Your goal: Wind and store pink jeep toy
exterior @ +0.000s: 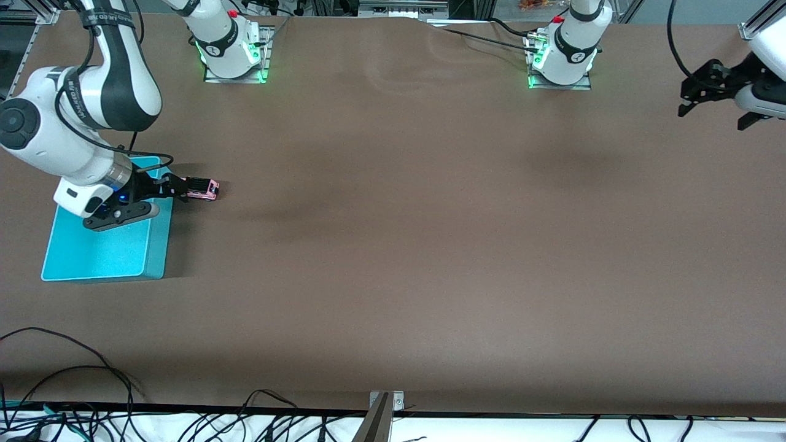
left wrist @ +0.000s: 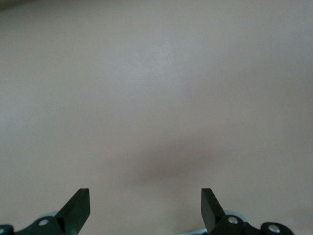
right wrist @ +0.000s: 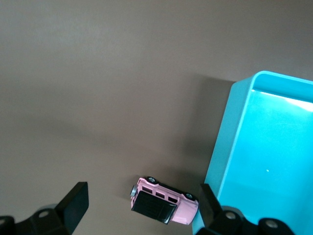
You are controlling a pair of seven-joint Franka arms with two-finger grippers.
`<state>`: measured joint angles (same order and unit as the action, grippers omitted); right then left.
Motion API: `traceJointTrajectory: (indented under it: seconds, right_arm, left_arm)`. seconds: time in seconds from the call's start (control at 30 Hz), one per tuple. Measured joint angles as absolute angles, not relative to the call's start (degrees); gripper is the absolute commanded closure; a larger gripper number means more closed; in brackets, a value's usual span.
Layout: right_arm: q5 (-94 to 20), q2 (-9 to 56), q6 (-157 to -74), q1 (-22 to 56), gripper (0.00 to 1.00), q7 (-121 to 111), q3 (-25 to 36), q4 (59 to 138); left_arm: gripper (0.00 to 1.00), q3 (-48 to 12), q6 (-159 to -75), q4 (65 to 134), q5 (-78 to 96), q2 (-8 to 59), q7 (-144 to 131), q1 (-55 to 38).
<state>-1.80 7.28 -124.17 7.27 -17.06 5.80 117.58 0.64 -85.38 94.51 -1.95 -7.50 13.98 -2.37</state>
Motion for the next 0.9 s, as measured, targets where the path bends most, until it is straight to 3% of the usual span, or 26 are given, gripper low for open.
traceJointTrajectory:
  seconds: [0.3,0.9]
  right_arm:
    - [-1.8,6.9,-133.7,7.3,0.00,-25.5,6.4,126.1]
    - [-9.3,11.0,-134.6,7.0,0.00,-55.0,8.9,129.3]
  left_arm:
    - [0.00,0.3,-84.8,94.3,-1.9,-7.4,13.5,-2.4]
    - [0.00,0.7,-84.2,94.1,-1.9,-7.2,13.5,-2.1]
